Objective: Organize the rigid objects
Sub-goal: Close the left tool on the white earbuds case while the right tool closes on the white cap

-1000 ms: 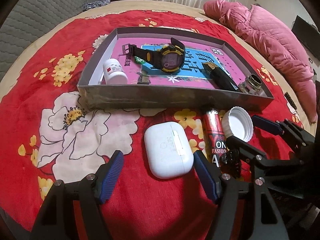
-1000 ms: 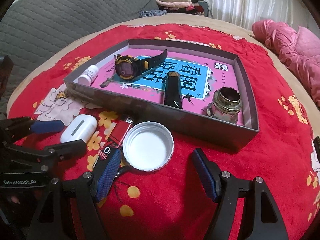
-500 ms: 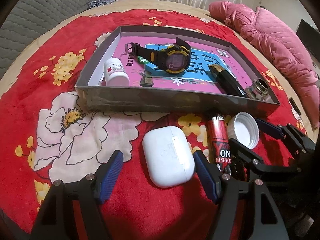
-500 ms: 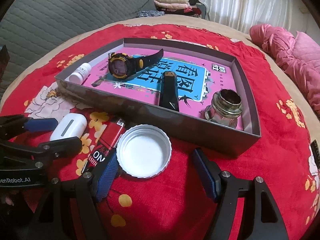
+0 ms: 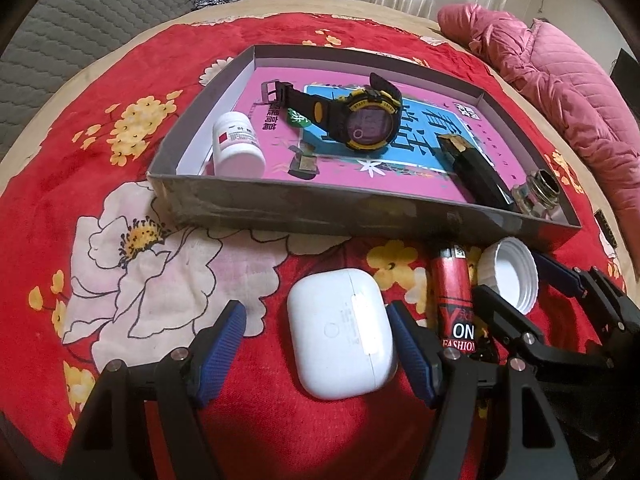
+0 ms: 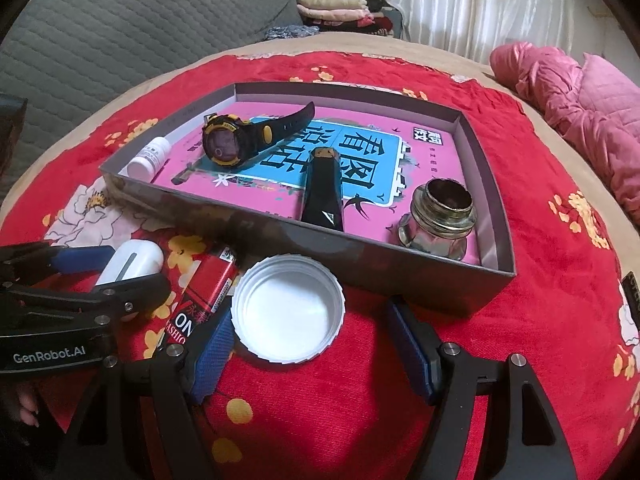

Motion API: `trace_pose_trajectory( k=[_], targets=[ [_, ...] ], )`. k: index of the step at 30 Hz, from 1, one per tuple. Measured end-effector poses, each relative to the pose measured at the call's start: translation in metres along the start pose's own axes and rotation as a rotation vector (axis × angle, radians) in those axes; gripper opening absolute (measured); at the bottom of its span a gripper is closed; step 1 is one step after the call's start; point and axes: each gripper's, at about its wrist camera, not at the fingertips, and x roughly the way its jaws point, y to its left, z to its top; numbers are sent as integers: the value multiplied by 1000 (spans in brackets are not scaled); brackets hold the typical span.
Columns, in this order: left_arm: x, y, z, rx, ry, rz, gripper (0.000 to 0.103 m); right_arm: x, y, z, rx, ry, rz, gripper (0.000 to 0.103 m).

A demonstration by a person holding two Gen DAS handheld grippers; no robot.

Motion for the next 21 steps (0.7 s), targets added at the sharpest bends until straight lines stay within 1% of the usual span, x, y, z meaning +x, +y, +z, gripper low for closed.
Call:
trace_pose_trajectory(
  k=[11,13,16,18,19,20,21],
  targets=[
    [1,4,0,-6,8,-22,72,0,-1,1,19,4,11,72],
    [0,4,0,-5,10,-24,71,0,-3,1,25,7,15,71],
    [-1,5,-1,1,12,-18,64,0,-7,2,42,11,23,69],
    [-3,7,-1,1,11,-21,55,-1,-9,3,55,13,26,65],
    [-4,8,-2,-1,9,-27,52,-1,-11,3,64,14,29,64],
    [-5,9,-2,-2,10,-39,45,-1,-12,4,70,16,30,60],
    [-6,9,-2,-2,11,-44,45,-2,-14,4,76,17,30,56]
  ],
)
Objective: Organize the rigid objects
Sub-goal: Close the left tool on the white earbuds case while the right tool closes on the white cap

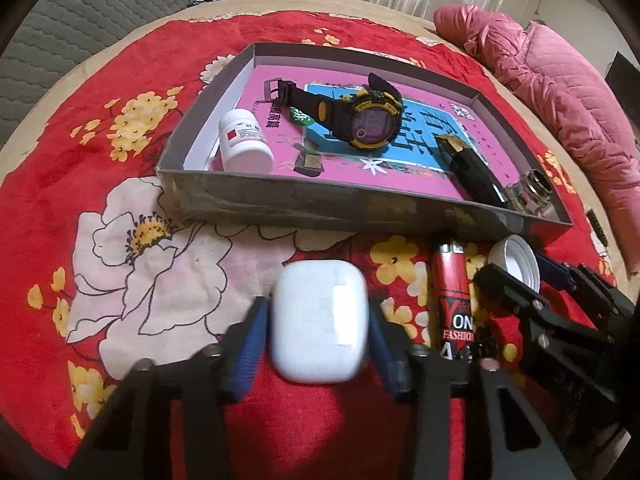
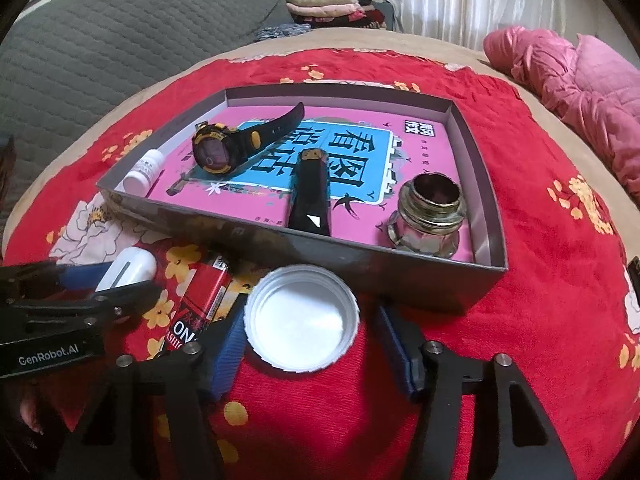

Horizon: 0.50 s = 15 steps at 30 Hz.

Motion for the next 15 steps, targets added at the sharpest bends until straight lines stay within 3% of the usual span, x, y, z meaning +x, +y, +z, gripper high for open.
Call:
trace_pose_trajectory(
  k=[2,15],
  targets=[
    [-1,0,0,1,2,-8,45,-1,-3,1,16,1,9,52],
    [-13,3,-3,-7,-10,-29,44,-16,-2,5,32,-36,50,51]
  ],
)
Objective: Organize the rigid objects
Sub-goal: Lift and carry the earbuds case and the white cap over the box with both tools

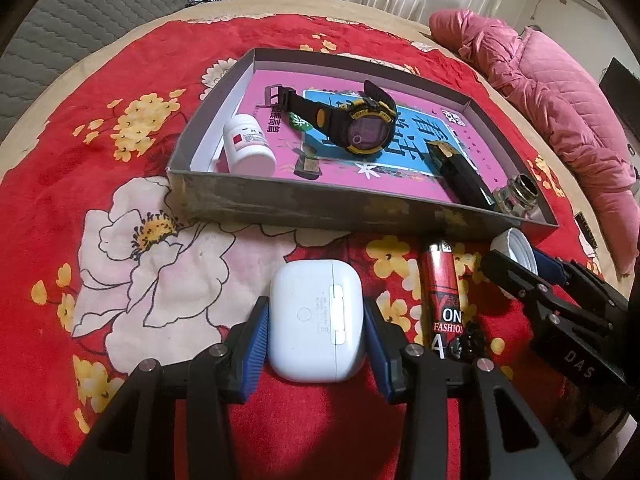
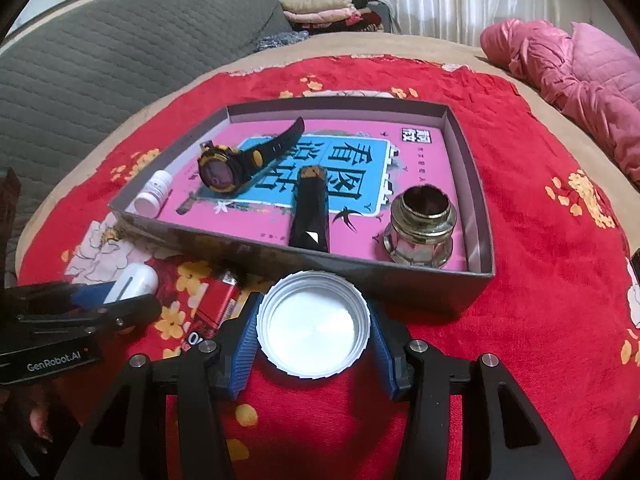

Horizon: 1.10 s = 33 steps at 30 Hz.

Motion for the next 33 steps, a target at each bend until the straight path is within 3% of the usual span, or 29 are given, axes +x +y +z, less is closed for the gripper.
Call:
trace_pose_trajectory(
  k=[19,33],
  targets=[
    [-26,-20,12,64,-96,-27,44,-39,13,13,-61,-156,33,51],
    [-36,-24,25,83,-151,-24,44,-45,5,21,-50,-192,21,51]
  ],
)
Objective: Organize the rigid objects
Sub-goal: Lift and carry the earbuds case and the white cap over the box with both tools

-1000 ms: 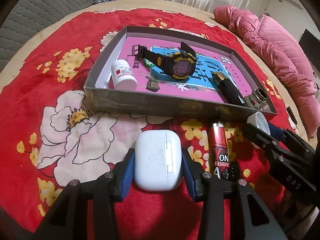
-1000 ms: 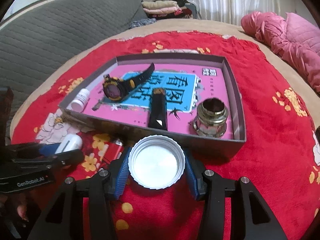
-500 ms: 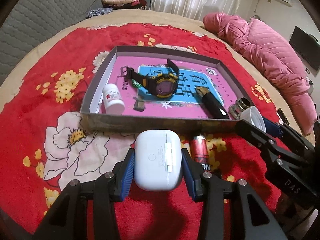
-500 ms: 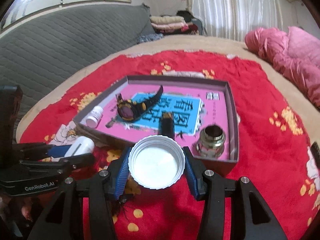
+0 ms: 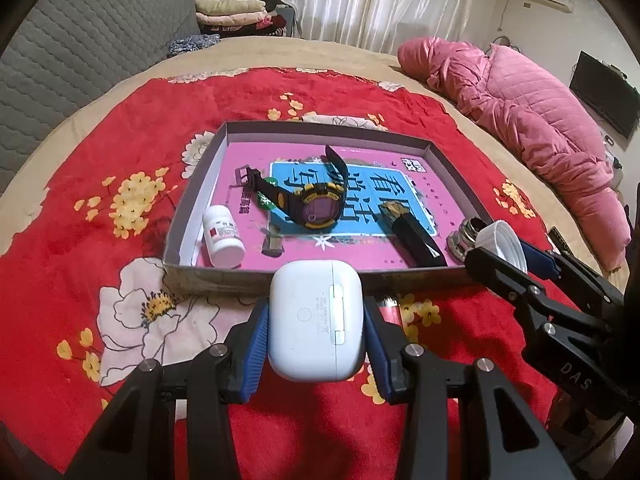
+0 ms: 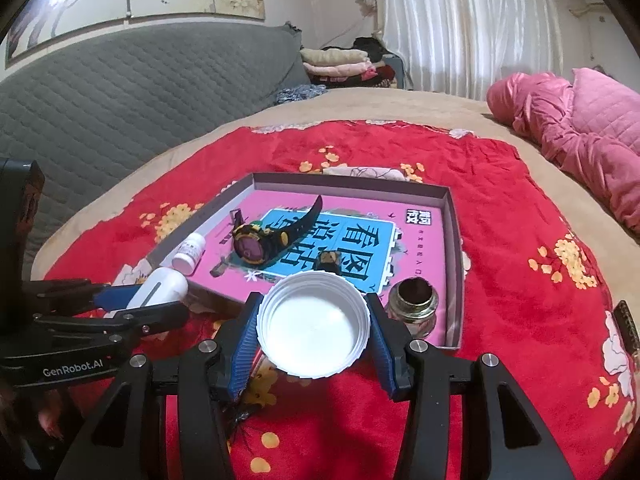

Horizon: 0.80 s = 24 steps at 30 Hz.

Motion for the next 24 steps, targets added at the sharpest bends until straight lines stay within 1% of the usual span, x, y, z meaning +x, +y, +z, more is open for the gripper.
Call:
trace_pose_trajectory(
  k=[14,24],
  targets=[
    [1,5,13,-9,-21,15,44,-7,-7,6,20,-37,0,51],
    [14,9,38,-28,-37,26,44,1,-9,11,14,-45,-1,51]
  ],
)
